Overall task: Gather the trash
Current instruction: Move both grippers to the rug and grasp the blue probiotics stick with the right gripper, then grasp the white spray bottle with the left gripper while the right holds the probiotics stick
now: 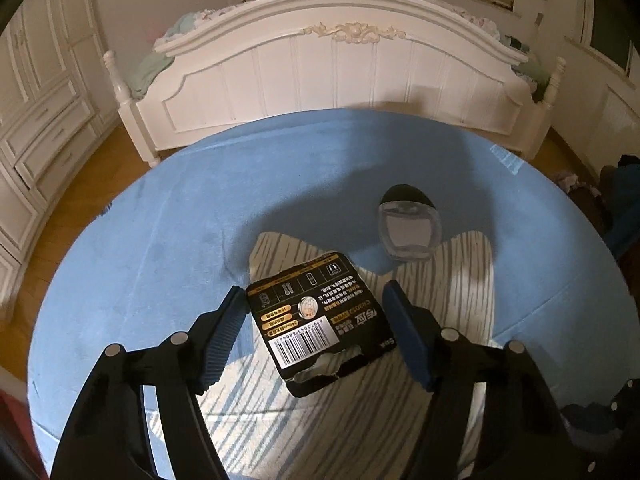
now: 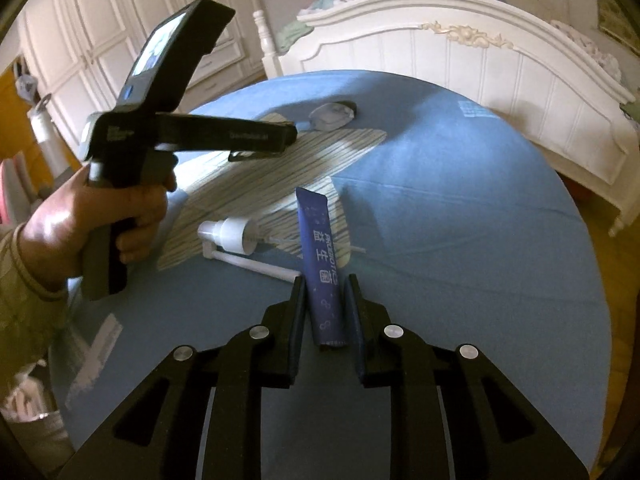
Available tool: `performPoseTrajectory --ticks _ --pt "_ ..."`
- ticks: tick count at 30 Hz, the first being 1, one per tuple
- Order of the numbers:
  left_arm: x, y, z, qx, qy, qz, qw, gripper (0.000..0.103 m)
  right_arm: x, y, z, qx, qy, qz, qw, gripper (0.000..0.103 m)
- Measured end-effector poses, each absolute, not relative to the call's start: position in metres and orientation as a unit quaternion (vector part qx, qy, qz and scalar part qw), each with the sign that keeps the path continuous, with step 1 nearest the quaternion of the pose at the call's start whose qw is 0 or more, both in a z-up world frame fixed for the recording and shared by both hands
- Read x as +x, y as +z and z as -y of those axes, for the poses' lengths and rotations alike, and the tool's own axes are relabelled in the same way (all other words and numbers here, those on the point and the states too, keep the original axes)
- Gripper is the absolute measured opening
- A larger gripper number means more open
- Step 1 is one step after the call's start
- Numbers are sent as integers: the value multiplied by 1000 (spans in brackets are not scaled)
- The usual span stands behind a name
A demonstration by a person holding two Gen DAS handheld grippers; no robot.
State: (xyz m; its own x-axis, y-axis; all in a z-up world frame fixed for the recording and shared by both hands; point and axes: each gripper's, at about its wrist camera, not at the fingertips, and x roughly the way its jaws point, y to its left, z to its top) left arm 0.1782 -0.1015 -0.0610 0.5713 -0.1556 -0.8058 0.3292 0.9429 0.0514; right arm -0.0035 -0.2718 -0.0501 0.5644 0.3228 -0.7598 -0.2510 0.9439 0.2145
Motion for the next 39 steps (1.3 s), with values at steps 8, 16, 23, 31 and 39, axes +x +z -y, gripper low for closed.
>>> performPoseTrajectory --ticks 8,16,23,31,39 --pt "160 -53 77 70 -146 -435 886 29 -8 -46 274 49 156 -425 890 21" --pt "142 -42 45 27 -183 -446 876 28 -11 -46 273 72 166 -425 887 20" --pt "127 -42 80 130 -225 -402 878 95 -16 -45 275 92 164 -426 885 21" --pt "154 -68 95 152 -258 -431 851 80 -13 -47 285 99 163 -428 883 21" --pt "160 -68 105 153 -264 -414 857 69 0 -47 285 95 170 -433 880 22"
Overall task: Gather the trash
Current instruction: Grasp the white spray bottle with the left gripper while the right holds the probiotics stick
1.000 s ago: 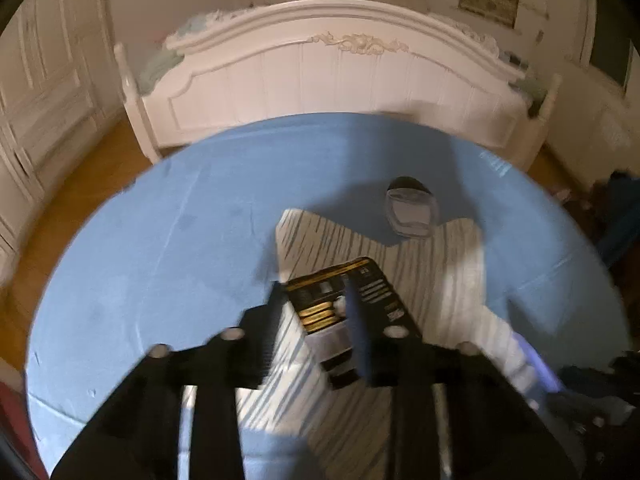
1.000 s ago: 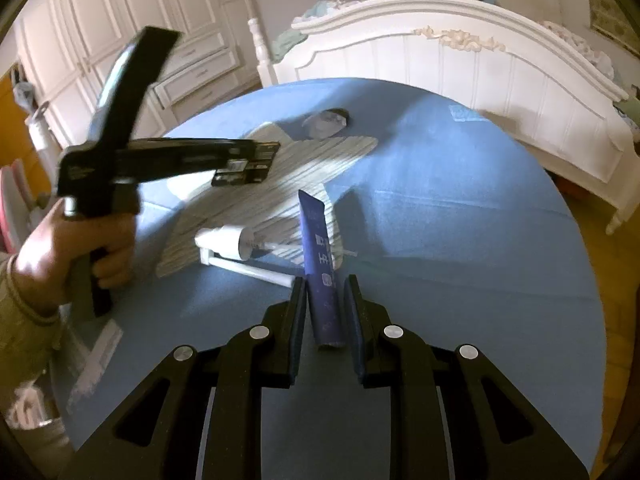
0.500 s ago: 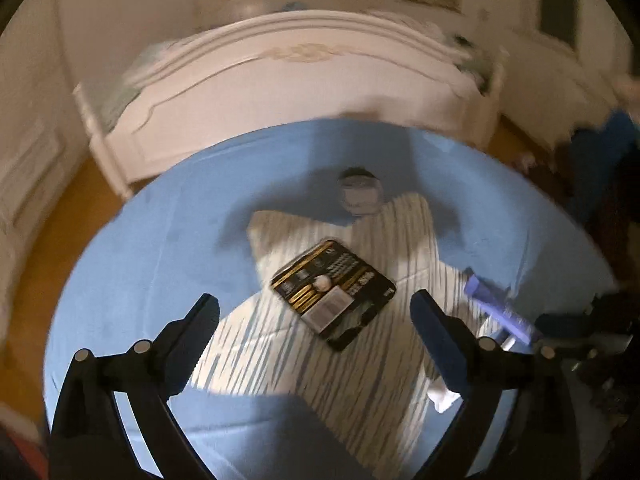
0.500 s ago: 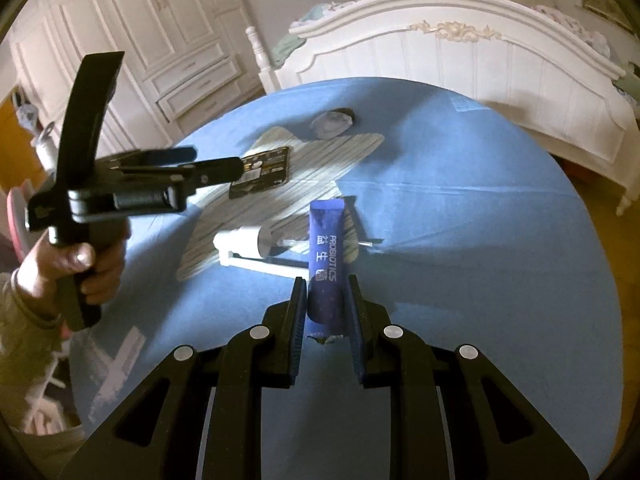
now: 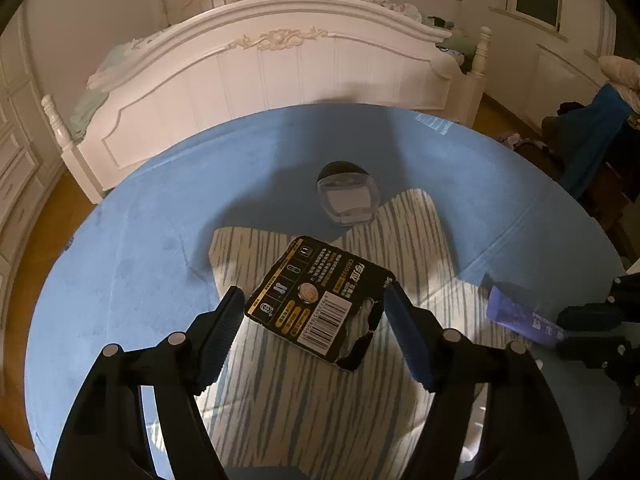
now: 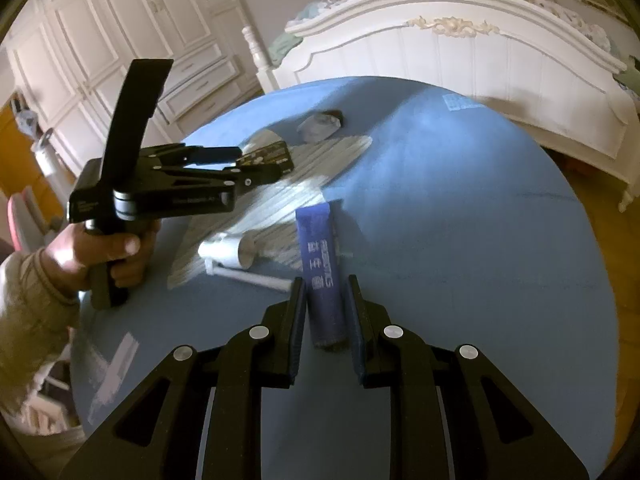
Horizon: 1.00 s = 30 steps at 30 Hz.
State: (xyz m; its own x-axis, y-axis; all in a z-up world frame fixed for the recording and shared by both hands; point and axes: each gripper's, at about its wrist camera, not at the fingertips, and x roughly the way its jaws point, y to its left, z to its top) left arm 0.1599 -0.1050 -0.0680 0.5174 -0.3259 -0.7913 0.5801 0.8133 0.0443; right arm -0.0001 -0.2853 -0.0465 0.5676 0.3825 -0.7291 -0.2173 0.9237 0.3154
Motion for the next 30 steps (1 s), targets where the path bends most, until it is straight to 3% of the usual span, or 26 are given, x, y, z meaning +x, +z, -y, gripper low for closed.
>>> performPoseTrajectory --ticks 1,3,7,10,12,15,20,21,23,28,30 --pt "160 -67 105 152 -263 -413 859 61 4 -46 284 96 173 -437 878 26" --pt "163 -65 99 142 -256 -412 863 48 8 -41 283 96 175 -427 882 52" --pt "164 -63 94 133 -259 -412 863 41 22 -39 268 45 169 -439 881 50" --pt "160 -62 94 138 -270 -415 858 43 27 -46 260 24 166 -455 875 37" --pt "156 -61 97 154 -276 -411 855 47 25 -46 260 14 154 -451 879 22" --pt "153 -63 101 182 -270 -403 855 86 23 -48 275 59 158 -451 877 21" --pt "158 -68 112 200 -289 -398 847 89 19 -49 292 97 157 -449 874 21" --pt "161 -68 112 193 -296 -403 844 85 19 -50 294 102 157 -450 873 21" --pt "164 -68 115 182 -317 -404 839 65 18 -49 294 102 158 -450 873 21" --pt "162 -67 114 179 -317 -401 841 59 13 -45 296 108 162 -441 876 21" --pt "161 -63 105 161 -310 -398 848 28 12 -44 295 108 161 -435 879 21"
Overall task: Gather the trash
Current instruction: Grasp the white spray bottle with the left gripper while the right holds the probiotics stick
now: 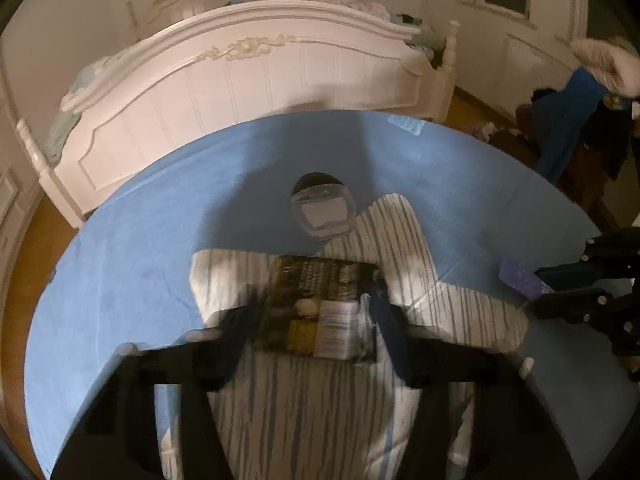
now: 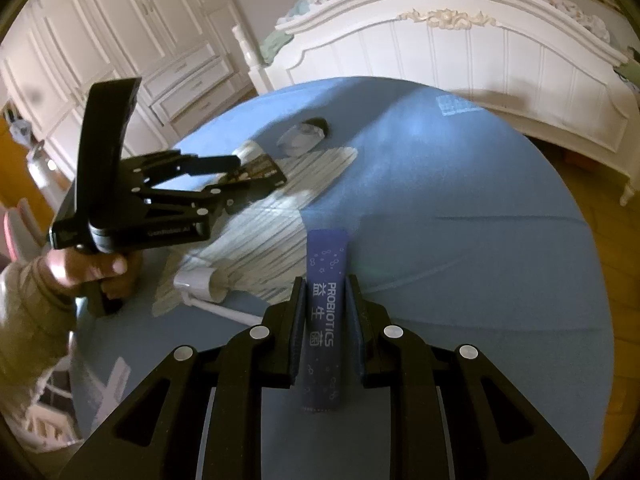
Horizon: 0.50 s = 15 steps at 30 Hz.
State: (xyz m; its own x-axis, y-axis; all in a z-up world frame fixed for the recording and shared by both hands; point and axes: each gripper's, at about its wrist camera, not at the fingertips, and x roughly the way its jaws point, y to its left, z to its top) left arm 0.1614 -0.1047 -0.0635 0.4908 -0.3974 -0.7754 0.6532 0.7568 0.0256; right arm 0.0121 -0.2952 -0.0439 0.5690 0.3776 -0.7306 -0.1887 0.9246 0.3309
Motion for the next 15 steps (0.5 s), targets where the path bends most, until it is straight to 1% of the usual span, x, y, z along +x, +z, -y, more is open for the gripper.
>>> performPoseTrajectory --ticks 1,3,6,7,8,10,13,14,15 --pt "163 -63 100 148 -310 -404 848 21 10 -43 295 109 162 -434 880 21" --pt "162 -63 89 120 -315 -414 845 18 8 -42 293 109 164 -432 880 20" --pt "150 -62 86 129 -314 -409 847 19 4 -41 290 108 168 -432 880 21" --pt "146 -61 87 135 -313 -407 847 21 3 -41 290 108 168 -432 880 21" --pt "144 -60 89 141 -313 -410 845 21 2 -41 288 108 168 -432 880 20" --pt "139 -59 94 149 -316 -415 840 26 -2 -40 286 108 171 -431 879 21" --pt "120 -50 99 148 -344 -412 831 29 -4 -38 288 107 171 -429 880 21" --pt "113 -47 99 146 -353 -407 830 31 -5 -37 291 108 169 -429 881 21" --pt "104 -44 100 147 -361 -400 830 42 -6 -38 294 111 168 -429 881 21"
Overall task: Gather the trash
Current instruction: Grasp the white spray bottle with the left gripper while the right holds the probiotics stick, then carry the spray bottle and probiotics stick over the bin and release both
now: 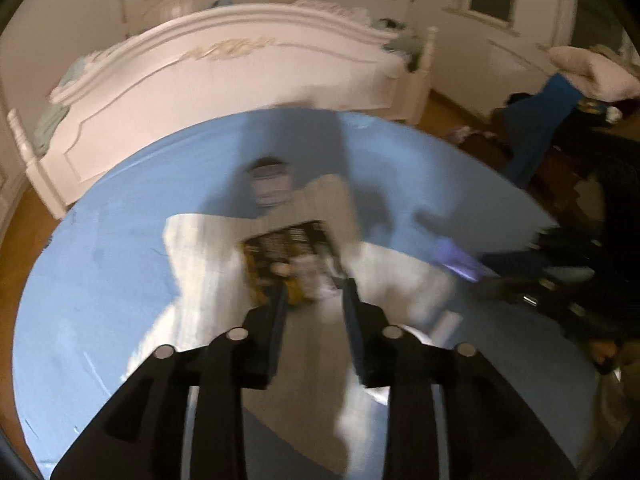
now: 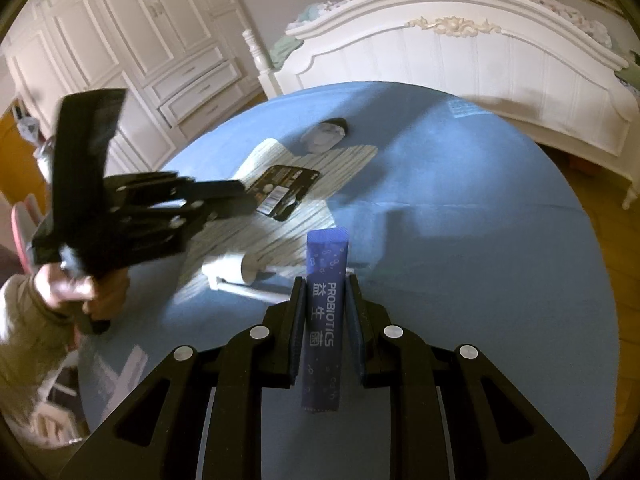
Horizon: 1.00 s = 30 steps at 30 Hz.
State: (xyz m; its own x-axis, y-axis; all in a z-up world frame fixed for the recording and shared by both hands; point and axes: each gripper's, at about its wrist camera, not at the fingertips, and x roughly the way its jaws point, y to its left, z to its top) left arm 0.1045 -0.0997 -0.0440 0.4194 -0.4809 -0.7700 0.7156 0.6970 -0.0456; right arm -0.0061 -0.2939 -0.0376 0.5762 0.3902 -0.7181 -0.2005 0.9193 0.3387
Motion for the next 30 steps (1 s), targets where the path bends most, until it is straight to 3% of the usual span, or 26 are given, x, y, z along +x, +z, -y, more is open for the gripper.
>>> performPoseTrajectory --ticks 1,2,5,6,7,8,10,15,22,30 --pt "97 -42 99 148 -366 -392 831 57 -4 -38 296 113 167 -429 881 21" --pt "84 -40 100 153 -376 -382 830 62 -5 -39 300 117 166 -429 880 21" --pt "70 -50 112 192 -385 -388 815 63 -2 -40 304 121 164 -429 880 21" --pt "68 -54 117 206 -380 -394 811 61 -2 -41 305 125 164 -429 879 21" --pt "67 -60 121 216 -377 -400 807 50 -2 -41 305 127 164 -429 879 21" --pt "66 -62 120 215 -379 -397 808 49 -3 -41 305 129 164 -429 879 21" --pt "69 -64 119 201 -384 -399 808 31 -5 -40 306 129 163 -428 880 21" --pt "75 -69 111 173 -369 -395 824 23 -7 -34 305 128 166 -422 882 21" --pt "59 -48 69 102 -339 -372 858 22 -5 -18 284 121 193 -413 882 21" --pt "29 -26 -36 18 -242 -349 905 23 11 9 207 108 285 -410 860 21"
